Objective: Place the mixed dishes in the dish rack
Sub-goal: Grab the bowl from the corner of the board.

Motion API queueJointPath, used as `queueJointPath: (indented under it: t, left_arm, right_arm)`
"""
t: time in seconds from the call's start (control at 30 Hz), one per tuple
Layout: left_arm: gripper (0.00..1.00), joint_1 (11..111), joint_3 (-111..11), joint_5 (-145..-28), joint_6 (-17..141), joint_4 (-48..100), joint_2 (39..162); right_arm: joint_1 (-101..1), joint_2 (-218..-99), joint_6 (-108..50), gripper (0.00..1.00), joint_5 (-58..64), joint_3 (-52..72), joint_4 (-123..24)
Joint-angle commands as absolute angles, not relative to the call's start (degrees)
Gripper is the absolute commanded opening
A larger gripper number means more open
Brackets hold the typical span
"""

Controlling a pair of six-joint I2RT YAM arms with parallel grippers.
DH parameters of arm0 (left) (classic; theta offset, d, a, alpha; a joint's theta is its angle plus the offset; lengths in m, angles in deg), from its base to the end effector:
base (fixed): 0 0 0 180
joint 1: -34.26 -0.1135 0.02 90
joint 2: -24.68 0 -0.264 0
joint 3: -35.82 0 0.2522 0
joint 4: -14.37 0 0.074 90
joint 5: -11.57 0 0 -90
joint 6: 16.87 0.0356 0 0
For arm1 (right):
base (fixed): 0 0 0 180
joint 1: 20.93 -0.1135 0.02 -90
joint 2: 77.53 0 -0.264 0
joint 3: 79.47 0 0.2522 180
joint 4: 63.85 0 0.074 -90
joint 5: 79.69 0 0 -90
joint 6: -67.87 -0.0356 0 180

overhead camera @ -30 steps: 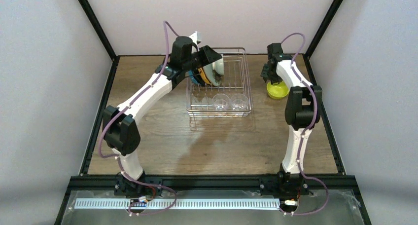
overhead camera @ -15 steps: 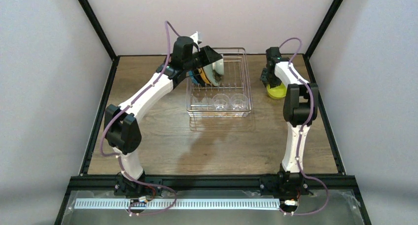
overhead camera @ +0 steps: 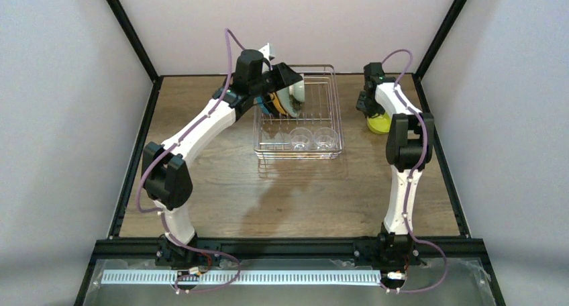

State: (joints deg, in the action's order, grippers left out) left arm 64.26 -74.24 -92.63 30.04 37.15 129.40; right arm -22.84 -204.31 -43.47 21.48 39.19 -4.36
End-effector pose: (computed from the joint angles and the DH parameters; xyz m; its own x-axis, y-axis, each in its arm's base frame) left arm 0.3782 -0.2284 0.3598 -0.6591 -0.3842 -0.6465 0.3247 0.6300 -0.7054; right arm 0.4692 0.0087 0.1886 -0.8458 0.3290 -0.4200 0.3745 0.9268 -0.0282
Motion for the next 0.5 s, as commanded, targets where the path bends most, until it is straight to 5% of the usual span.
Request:
queueJointPath:
  t: [0.0, 0.47]
  left_arm:
    - [0.96, 64.34, -75.39, -92.07, 31.36, 38.14, 129.75]
    - [0.96, 63.9, -74.98, -92.9, 30.12, 38.02, 130.12]
  right_arm:
    - [-22.46, -200.93, -43.66, 0.01, 19.47, 39.06, -3.72]
    - [-22.47, -188.67, -48.0, 0.01, -10.85, 39.41, -16.04]
